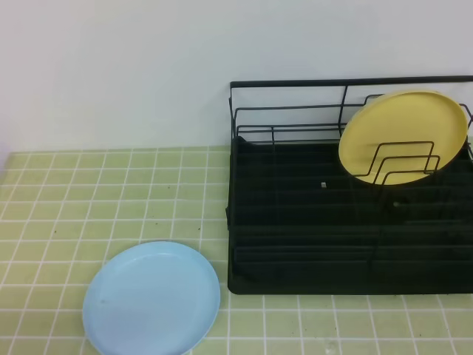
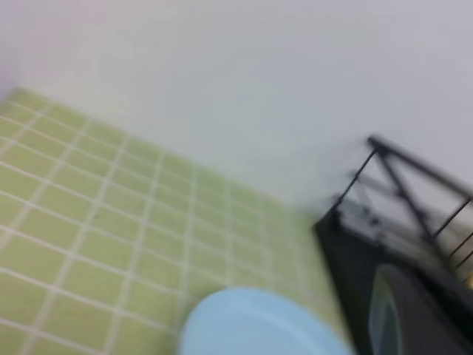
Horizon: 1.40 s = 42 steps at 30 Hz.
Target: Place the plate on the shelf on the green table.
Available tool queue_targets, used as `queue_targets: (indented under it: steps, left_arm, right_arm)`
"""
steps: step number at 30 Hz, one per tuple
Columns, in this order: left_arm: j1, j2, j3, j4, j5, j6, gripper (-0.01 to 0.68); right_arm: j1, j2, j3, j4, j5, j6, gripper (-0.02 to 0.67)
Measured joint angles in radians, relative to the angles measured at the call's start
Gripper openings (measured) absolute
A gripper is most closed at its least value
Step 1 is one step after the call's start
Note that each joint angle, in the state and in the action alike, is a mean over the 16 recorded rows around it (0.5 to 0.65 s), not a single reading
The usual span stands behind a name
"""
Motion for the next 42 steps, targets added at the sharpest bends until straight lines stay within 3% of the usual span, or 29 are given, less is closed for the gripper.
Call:
queue_targets:
  steps: [26,42]
  left_arm:
    - [0.001,-0.014,0.018,-0.380,-0.081,-0.031,-0.003]
    - [0.000,0.029,-0.133,-0.363,0.123,0.344,-0.001]
  right_arm:
    - [0.000,0.000,-0.006,0.081,0.118,-0.163,-0.002]
    - [0.000,0.040,-0.198,0.051,0.226,-0.576,-0.002]
